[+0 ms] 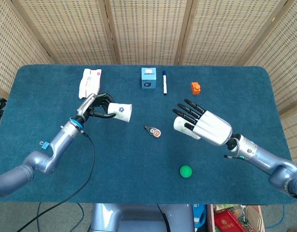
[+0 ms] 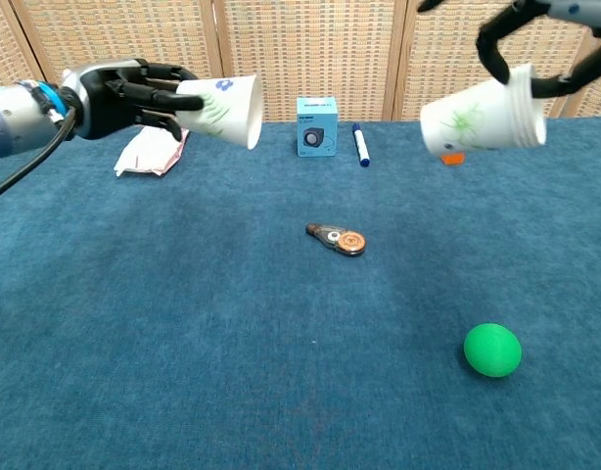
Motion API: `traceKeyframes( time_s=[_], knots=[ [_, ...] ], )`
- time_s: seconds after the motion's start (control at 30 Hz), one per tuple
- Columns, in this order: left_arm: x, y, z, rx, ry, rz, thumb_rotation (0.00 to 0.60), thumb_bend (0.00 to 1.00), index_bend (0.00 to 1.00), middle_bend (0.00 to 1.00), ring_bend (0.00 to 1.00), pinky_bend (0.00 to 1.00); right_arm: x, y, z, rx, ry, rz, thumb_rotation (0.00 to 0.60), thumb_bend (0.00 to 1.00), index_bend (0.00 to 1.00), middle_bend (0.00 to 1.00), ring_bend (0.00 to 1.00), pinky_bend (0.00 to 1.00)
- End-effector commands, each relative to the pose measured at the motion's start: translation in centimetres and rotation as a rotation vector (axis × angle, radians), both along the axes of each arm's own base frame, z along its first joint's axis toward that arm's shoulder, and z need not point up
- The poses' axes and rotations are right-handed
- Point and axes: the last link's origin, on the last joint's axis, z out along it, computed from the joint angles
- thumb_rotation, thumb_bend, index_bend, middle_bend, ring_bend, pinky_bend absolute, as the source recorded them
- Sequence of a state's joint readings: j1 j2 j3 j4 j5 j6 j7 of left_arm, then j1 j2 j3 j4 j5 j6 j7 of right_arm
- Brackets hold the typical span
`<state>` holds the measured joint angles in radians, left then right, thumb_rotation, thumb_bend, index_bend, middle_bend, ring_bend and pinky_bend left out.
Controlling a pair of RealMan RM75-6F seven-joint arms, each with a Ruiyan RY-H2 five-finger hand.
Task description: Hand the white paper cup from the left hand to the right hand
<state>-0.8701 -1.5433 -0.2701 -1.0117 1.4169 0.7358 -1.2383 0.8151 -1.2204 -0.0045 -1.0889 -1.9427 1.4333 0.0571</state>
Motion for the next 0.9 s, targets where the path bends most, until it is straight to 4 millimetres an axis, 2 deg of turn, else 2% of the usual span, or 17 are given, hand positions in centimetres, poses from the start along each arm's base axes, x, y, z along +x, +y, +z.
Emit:
traceKeyframes(
  time_s=[0.03,0.1,0.17,0.27,0.4,0.53,0.6,0.63,0.7,0.73,0.77,0.83,0.9],
  knots=[
    [-5.2,0.9,4.9,0.273,0.566,-0.200,0.600,0.10,0.52,0.52,0.52,0.54,-1.3,-0.1,0.6,-0.020,0.211,0.008,0.600,0.54,0.70,0.19,0.00,0.17],
    [-6.9,0.8,6.5,0.356,0.811,-0.274,0.600,0.10,0.52,0.52,0.52,0.54,-1.3,-0.1,0.3,-0.010,0.311,0.006,0.600,0.54,0.70,0.19,0.00,0.18],
    [-7.9,0.5,7.3,0.400,0.958,-0.311,0.600,0.10,0.52,0.52,0.52,0.54,-1.1,0.0,-0.3,0.003,0.386,0.005,0.600,0.54,0.70,0.19,0.00,0.18],
    [-8.6,0.2,7.4,0.424,1.063,-0.332,0.600,0.10,0.52,0.52,0.52,0.54,-1.0,0.2,-1.1,0.013,0.442,0.001,0.600,0.54,0.70,0.19,0.00,0.19],
    [-9.8,-0.5,6.6,0.416,1.196,-0.364,0.600,0.10,0.52,0.52,0.52,0.54,-1.2,0.2,-3.0,0.043,0.523,-0.001,0.600,0.54,0.70,0.19,0.00,0.21],
    [-10.5,-0.9,5.5,0.390,1.245,-0.373,0.600,0.10,0.52,0.52,0.52,0.54,-1.7,-0.1,-4.1,0.059,0.572,0.003,0.600,0.54,0.69,0.20,0.01,0.22],
    [-10.7,-1.0,5.1,0.378,1.263,-0.373,0.600,0.10,0.52,0.52,0.52,0.54,-1.8,-0.1,-4.5,0.059,0.583,0.014,0.600,0.51,0.66,0.20,0.01,0.22],
    [-10.8,-1.0,5.0,0.368,1.274,-0.373,0.600,0.10,0.52,0.50,0.49,0.53,-1.9,-0.2,-4.7,0.056,0.591,0.024,0.600,0.45,0.62,0.20,0.01,0.22],
    [-11.2,-1.1,4.6,0.338,1.284,-0.365,0.600,0.10,0.42,0.35,0.36,0.45,-1.9,-0.4,-4.9,0.035,0.598,0.045,0.600,0.23,0.39,0.13,0.01,0.22],
    [-11.3,-1.2,4.5,0.316,1.278,-0.350,0.600,0.10,0.26,0.21,0.21,0.33,-1.8,-0.4,-5.2,0.034,0.572,0.033,0.600,0.08,0.20,0.07,0.01,0.21],
    [-11.3,-1.2,4.5,0.312,1.257,-0.332,0.600,0.10,0.11,0.08,0.09,0.20,-1.5,-0.3,-5.3,0.041,0.534,0.016,0.600,0.00,0.05,0.02,0.00,0.19],
    [-10.7,-1.3,5.0,0.333,1.171,-0.286,0.600,0.09,0.00,0.00,0.00,0.06,-0.7,-0.4,-5.3,0.029,0.459,0.016,0.600,0.00,0.00,0.00,0.00,0.14],
    [-10.1,-1.5,6.1,0.362,1.121,-0.269,0.600,0.09,0.00,0.00,0.00,0.03,0.0,-0.4,-5.0,0.021,0.386,0.004,0.600,0.00,0.00,0.00,0.00,0.11]
  ],
)
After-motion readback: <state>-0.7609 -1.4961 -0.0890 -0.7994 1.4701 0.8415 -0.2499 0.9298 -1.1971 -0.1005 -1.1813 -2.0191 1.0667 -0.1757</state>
